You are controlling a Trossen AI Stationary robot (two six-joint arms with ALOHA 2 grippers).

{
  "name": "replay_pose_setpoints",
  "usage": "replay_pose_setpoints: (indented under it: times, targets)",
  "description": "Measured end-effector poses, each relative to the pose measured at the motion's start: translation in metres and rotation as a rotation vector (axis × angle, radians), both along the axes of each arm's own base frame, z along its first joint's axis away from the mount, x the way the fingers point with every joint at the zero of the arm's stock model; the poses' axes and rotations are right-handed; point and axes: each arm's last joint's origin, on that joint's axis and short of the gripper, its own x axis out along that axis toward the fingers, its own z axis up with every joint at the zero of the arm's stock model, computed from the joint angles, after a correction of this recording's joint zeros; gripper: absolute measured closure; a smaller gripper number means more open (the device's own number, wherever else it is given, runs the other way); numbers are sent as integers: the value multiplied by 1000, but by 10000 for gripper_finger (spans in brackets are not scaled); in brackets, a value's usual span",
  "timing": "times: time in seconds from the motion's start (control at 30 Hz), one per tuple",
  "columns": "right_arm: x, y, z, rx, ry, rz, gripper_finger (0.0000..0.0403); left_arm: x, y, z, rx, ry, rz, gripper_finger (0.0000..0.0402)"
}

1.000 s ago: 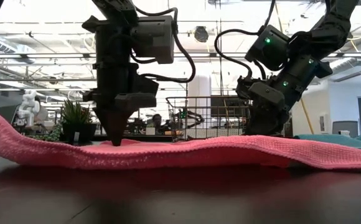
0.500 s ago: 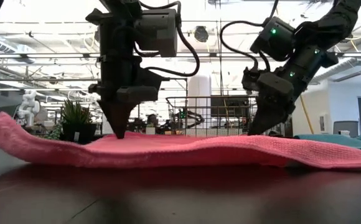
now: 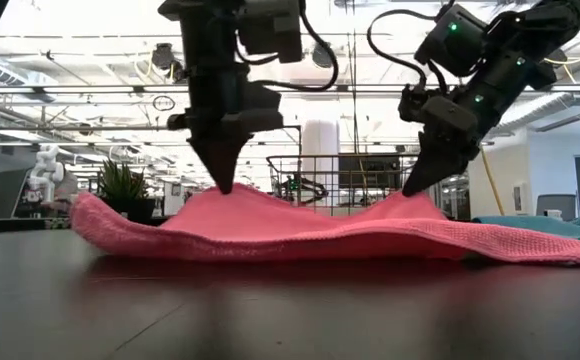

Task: Fold microfiber towels
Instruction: Fold the pink towel

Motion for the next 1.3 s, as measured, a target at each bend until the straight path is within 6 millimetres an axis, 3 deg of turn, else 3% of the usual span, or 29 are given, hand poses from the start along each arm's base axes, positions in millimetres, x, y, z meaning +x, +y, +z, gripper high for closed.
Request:
replay_pose_setpoints:
  times: [0.2, 0.63, 0.87, 1.3]
  targets:
    - [2, 10, 5, 8, -12, 48, 403, 5, 2, 12, 15, -18, -4, 397]
    - [12, 42, 39, -9, 76, 206, 403, -8, -8, 16, -6, 94, -16, 399]
    - [15, 64, 51, 34, 37, 247, 403, -13, -29, 24, -85, 73, -69, 399]
    - [17, 107, 40, 162, 39, 262, 403, -25, -92, 29, -211, 32, -118, 400]
